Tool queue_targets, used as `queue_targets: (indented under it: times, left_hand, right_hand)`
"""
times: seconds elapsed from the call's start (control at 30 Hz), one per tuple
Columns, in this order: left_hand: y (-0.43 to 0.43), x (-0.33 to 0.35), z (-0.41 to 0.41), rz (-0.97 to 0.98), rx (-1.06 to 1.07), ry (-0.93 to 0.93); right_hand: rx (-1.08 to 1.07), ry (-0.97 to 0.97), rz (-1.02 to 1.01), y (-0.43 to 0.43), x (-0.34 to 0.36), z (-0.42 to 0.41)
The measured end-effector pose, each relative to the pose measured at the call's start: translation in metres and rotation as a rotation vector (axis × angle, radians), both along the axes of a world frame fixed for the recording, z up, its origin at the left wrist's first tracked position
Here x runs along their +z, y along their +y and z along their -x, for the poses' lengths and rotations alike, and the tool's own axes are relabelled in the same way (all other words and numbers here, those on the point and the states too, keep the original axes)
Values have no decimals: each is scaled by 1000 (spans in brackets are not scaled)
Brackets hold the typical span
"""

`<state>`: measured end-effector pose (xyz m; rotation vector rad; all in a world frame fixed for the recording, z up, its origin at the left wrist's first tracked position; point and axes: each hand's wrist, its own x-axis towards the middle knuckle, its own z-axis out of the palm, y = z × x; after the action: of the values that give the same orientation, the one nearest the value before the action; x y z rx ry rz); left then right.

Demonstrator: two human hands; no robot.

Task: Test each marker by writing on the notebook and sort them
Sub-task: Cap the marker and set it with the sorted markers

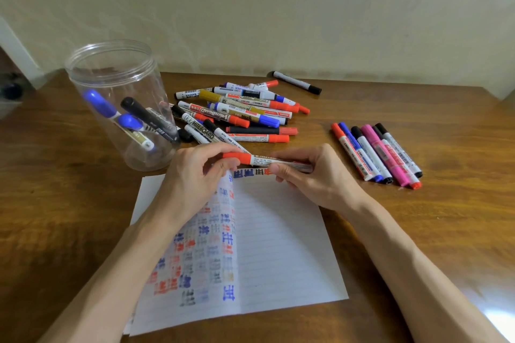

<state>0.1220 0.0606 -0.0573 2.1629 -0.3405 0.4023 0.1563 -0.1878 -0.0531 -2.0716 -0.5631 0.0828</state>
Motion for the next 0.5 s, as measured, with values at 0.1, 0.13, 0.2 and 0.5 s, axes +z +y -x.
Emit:
queue_targets:
  times: [0.1,0.13,0.2,0.5]
  left_hand:
    - [-2,1,2,21,31,-13]
    - [-3,1,3,21,35,-17]
    - [-2,-1,2,20,43,-19]
    - [-1,5,6,17,62,28]
  right_hand:
    - [-26,-86,-14,4,-5,1]
    - [-27,-106,-9,4,-7,1]
    - [-35,-119,12,6,-9,0]
    - [-34,-152,-19,15,-5,4]
